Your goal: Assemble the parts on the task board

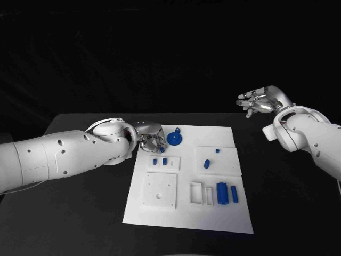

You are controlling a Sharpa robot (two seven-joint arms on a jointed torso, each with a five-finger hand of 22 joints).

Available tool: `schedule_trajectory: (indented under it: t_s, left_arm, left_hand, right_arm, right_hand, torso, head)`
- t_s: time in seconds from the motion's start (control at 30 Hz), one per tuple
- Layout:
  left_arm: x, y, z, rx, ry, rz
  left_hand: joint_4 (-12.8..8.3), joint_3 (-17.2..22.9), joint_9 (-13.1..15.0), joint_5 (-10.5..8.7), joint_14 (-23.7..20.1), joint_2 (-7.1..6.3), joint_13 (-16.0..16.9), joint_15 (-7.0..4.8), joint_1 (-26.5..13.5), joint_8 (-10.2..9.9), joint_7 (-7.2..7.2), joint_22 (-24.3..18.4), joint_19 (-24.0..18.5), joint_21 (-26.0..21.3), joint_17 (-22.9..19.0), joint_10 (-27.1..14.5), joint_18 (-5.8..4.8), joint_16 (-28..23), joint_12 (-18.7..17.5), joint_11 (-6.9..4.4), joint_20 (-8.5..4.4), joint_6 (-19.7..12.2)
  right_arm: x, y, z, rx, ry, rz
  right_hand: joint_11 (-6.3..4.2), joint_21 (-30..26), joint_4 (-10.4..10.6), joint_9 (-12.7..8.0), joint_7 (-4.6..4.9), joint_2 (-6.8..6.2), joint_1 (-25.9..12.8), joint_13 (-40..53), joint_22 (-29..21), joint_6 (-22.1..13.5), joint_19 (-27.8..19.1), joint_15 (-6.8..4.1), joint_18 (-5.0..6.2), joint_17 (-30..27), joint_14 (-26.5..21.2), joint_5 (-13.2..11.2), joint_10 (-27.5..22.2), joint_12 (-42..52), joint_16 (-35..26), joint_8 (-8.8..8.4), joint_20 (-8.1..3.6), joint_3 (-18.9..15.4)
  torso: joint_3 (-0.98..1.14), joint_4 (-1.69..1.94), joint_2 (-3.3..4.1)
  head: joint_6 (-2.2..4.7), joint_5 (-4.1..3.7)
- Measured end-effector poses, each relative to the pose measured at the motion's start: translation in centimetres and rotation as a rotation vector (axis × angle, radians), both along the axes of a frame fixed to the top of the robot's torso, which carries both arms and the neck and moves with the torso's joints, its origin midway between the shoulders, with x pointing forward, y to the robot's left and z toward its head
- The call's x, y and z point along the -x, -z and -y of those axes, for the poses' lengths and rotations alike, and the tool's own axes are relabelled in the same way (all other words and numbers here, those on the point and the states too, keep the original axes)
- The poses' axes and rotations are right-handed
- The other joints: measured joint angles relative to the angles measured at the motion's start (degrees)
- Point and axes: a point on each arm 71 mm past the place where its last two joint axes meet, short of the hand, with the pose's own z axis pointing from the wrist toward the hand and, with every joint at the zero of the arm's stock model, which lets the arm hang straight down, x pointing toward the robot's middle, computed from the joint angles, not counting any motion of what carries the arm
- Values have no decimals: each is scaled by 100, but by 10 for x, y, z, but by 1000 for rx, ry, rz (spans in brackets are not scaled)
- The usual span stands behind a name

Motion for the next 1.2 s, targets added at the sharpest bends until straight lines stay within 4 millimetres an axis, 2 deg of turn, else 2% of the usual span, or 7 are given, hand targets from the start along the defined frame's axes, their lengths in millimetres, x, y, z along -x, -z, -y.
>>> schedule_trajectory:
  t_s: [0.9, 1.0, 1.1, 1.2]
  left_arm:
    - [-1, 4, 4, -30, 10, -1]
    - [0, 5, 4, -33, 9, -3]
    - [1, 10, 2, -41, 8, -13]
    - [2, 10, 1, -42, 7, -16]
  left_hand:
    - [-16, -15, -3, 0, 0, 0, 2, 0, 1, 0, 8, -2, 0, 0, 12, 0, -1, -25, -3, 0, 0, 9]
    - [-33, -32, 13, -20, 0, -32, -4, 0, 34, 45, 60, -2, 0, 0, 12, -12, 6, -25, -4, 12, 0, -309]
    - [-60, -4, -19, -20, -1, -122, 4, 0, 29, 21, 27, -2, 0, 0, 12, -32, 84, -52, -4, 32, 1, -678]
    - [-64, 22, -19, -20, -21, -201, 5, 19, 1, 21, -10, -2, -20, 0, 11, -96, 95, -53, -4, 52, 21, -868]
  right_arm:
    - [0, 0, 1, 1, 1, 0]
    - [0, 0, 1, 1, 1, 0]
    - [0, 0, 2, 1, 2, 0]
    - [0, 0, 2, 2, 3, 0]
  right_hand:
    - [0, 39, -24, 0, 0, 0, 0, -18, -49, 0, 0, 0, 0, 0, 0, 0, 0, 0, 0, 0, 0, 24]
    - [0, 39, -24, 0, 0, 0, 0, -18, -50, 0, 0, 0, 0, 0, 0, 0, 0, 0, 0, 0, 0, 24]
    - [0, 39, -24, 0, 0, 0, 0, -23, -60, 0, 0, 0, 0, 0, 0, 0, 0, 0, -22, 0, 0, 24]
    - [0, 39, -24, 0, 0, 0, 0, -24, -60, 0, 0, 0, 0, 0, 0, 0, 0, 0, -22, 0, 0, 24]
  torso:
    - [0, 2, 1]
    - [0, 2, 1]
    - [0, 2, 1]
    - [0, 2, 0]
  head:
    - [-20, -36]
    - [-18, -36]
    - [-13, -40]
    - [-9, -41]
